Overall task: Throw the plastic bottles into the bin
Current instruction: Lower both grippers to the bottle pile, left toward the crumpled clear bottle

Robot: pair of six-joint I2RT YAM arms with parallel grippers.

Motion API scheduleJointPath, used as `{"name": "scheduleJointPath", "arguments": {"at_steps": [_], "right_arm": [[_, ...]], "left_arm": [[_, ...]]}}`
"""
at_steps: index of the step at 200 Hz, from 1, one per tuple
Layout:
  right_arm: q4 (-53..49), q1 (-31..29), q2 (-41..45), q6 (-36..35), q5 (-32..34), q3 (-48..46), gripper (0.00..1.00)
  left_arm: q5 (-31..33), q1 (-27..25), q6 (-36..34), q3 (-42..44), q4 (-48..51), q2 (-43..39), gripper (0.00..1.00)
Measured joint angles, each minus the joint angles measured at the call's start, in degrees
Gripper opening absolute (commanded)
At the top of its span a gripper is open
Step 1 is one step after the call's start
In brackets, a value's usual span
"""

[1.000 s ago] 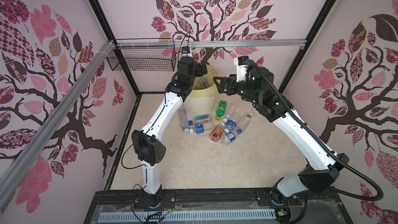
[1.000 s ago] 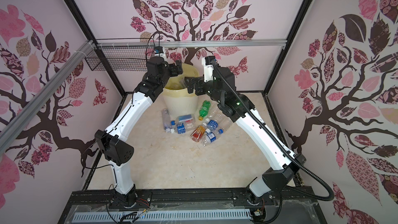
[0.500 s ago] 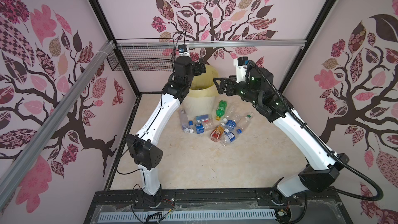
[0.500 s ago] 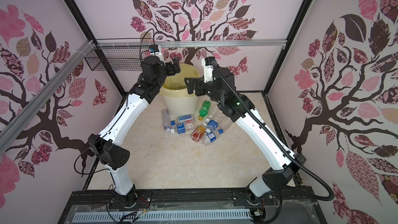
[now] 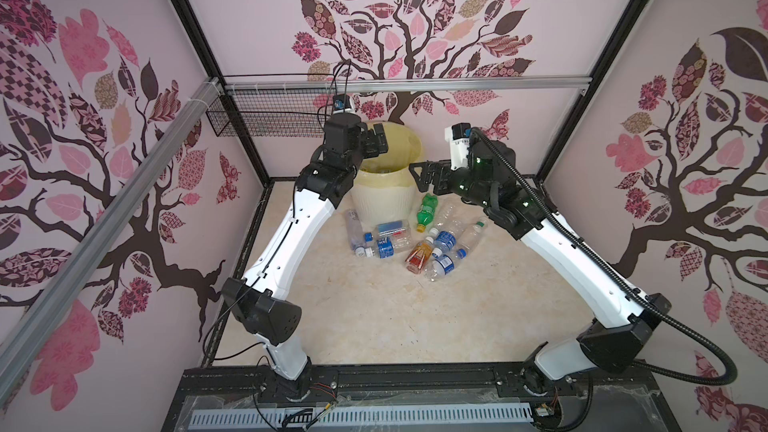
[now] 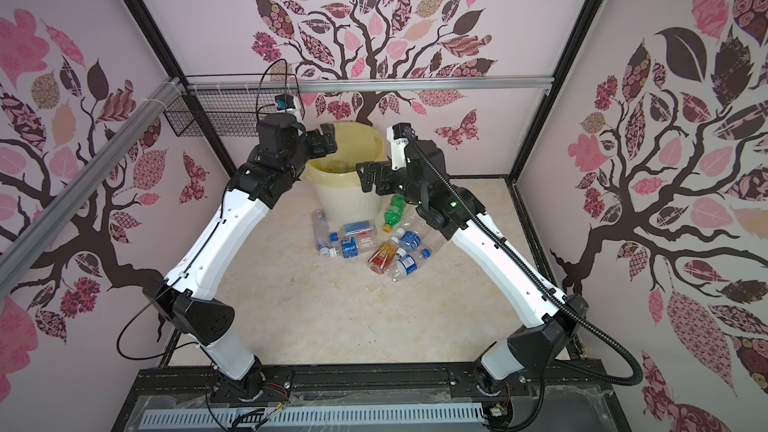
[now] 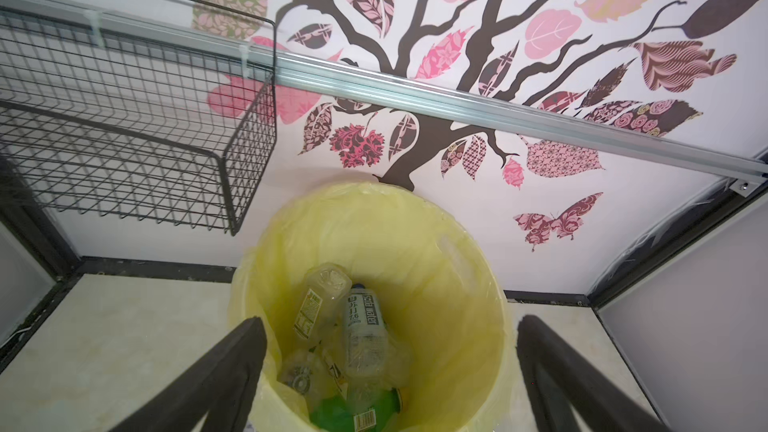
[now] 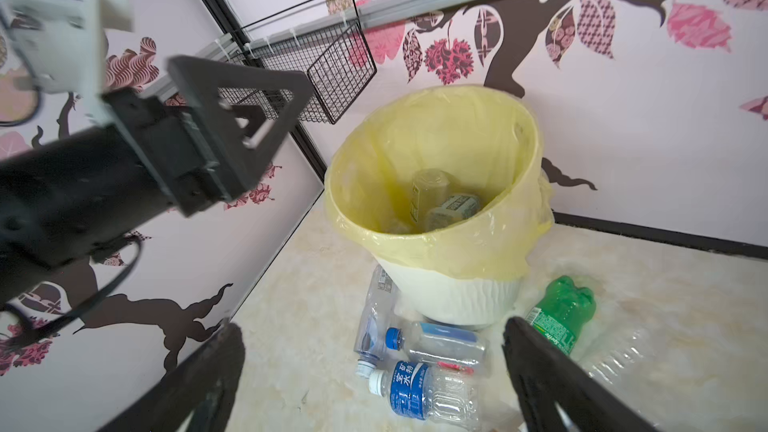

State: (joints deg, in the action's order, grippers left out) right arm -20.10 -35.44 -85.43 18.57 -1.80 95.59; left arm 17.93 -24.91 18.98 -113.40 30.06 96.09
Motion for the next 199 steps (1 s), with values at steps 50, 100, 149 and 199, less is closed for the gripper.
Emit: {"name": "scheduleJointPath", "arguments": {"at_steps": [50,100,149,199], "right_arm": [[1.44,-1.75,0.55,0.72,-0.28,-8.72,0.99],[2.29,-7.67,2.62,0.5,2.67,-17.9,1.0],[2.99,-9.29,4.28,0.72,3.58,-23.98,0.99],[5.11,-9.46,4.79,1.44,3.48,-25.77,1.0]], "left_arm": [[0.63,1.11,5.07,16.76,4.79,-12.22,0.97],[-2.27,4.31,11.43,35.6,6.34,-16.46,0.97],[-5.18,6.12,13.86,42.71,5.77,-12.94,0.97],[-7.56,7.43,15.39,45.03,0.28,-4.94,0.94]]}}
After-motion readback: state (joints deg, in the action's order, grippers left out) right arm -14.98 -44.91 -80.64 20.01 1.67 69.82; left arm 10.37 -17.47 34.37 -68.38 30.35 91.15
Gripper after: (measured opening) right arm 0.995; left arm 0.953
